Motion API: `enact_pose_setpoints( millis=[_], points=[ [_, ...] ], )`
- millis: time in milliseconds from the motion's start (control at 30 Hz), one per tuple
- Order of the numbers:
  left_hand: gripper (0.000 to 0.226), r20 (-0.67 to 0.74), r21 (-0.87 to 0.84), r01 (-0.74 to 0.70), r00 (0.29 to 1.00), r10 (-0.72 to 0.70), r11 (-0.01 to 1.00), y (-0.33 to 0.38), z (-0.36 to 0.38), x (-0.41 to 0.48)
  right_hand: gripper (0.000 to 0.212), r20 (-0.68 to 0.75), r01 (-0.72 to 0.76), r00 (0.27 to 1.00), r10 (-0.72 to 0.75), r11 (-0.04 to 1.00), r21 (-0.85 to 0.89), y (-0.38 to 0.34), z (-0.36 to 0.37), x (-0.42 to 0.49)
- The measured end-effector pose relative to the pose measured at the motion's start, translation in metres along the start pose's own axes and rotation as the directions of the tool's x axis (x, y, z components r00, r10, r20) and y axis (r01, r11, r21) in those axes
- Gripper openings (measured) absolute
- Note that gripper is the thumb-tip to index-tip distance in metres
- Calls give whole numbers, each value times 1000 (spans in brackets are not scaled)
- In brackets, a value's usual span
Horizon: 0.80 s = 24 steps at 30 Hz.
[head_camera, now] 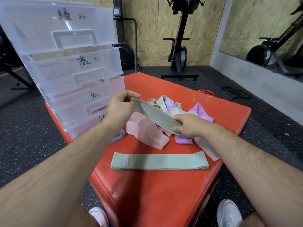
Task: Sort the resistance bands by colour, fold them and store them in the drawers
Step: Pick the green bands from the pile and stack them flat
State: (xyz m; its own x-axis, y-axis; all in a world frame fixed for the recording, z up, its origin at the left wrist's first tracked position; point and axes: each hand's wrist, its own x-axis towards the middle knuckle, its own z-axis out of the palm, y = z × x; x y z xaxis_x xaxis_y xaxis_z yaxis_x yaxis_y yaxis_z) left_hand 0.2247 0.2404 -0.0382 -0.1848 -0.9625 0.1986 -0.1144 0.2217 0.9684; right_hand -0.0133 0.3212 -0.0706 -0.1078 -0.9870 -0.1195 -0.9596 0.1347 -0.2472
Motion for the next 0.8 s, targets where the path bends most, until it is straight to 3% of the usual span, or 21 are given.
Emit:
enact_pose_setpoints(
  millis=[67, 133, 233, 300, 400, 600, 800],
  points=[
    [35, -3, -12, 4, 1000, -4, 1000, 1, -3, -1, 25, -41, -53, 998, 52, 998, -18, 5, -3, 3],
    [35, -10, -44, 14, 1000, -14, 999, 3, -3, -1, 19, -178, -50, 983, 43, 998, -31, 7, -6, 6],
    [34, -27, -93, 29, 999, -32, 995, 4, -4, 0, 3, -426, -17, 905, 13, 1000, -5, 10, -12, 11],
    [34, -62, -92, 17, 998, -22, 996, 0, -8, 4, 9, -473, -34, 881, 15, 999, -30, 15, -15, 12],
    [35, -61, -59, 8, 998, -12, 998, -4, -13, 7, 13, -434, -58, 901, 27, 997, -58, 23, -18, 10],
    [28, 9, -70, 73, 997, -73, 995, -6, -21, 3, 4, -307, 37, 951, 48, 964, 264, 34, -39, -12],
    [28, 127, 124, 120, 983, -136, 985, -16, -48, -14, 14, -64, 13, 998, 15, 908, 419, 47, -47, -46]
  ],
)
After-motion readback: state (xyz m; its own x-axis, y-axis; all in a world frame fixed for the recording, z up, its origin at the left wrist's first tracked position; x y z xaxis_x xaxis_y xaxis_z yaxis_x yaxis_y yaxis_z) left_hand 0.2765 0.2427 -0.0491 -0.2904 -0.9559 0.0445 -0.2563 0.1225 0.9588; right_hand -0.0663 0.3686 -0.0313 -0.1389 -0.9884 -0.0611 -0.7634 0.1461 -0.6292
